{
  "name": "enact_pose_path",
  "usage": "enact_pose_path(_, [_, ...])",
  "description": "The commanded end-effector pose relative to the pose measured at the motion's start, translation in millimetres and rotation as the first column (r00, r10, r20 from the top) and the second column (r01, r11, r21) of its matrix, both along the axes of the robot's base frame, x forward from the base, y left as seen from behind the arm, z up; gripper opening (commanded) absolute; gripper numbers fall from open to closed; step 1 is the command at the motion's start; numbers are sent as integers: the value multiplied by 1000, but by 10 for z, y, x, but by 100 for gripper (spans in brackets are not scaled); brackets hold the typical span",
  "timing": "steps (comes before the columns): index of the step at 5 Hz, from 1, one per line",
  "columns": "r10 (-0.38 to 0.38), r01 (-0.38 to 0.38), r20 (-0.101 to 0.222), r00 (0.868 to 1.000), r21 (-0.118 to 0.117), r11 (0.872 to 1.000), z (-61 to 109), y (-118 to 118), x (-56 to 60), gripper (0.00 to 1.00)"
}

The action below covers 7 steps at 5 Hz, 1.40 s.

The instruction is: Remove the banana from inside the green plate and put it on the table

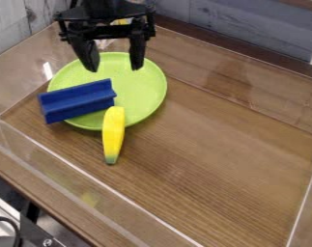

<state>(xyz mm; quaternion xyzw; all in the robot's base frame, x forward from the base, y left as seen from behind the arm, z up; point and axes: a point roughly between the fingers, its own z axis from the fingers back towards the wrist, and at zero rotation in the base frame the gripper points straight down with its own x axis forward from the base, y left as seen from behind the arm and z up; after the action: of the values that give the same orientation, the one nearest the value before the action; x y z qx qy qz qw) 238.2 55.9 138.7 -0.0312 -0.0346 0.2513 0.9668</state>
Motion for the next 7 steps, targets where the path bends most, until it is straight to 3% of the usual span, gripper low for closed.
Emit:
enact_pose_path(1, [1,-3,71,997,25,1000,182,-8,56,100])
enact_pose_path(7, [69,-72,77,995,40,997,176,-68,42,100])
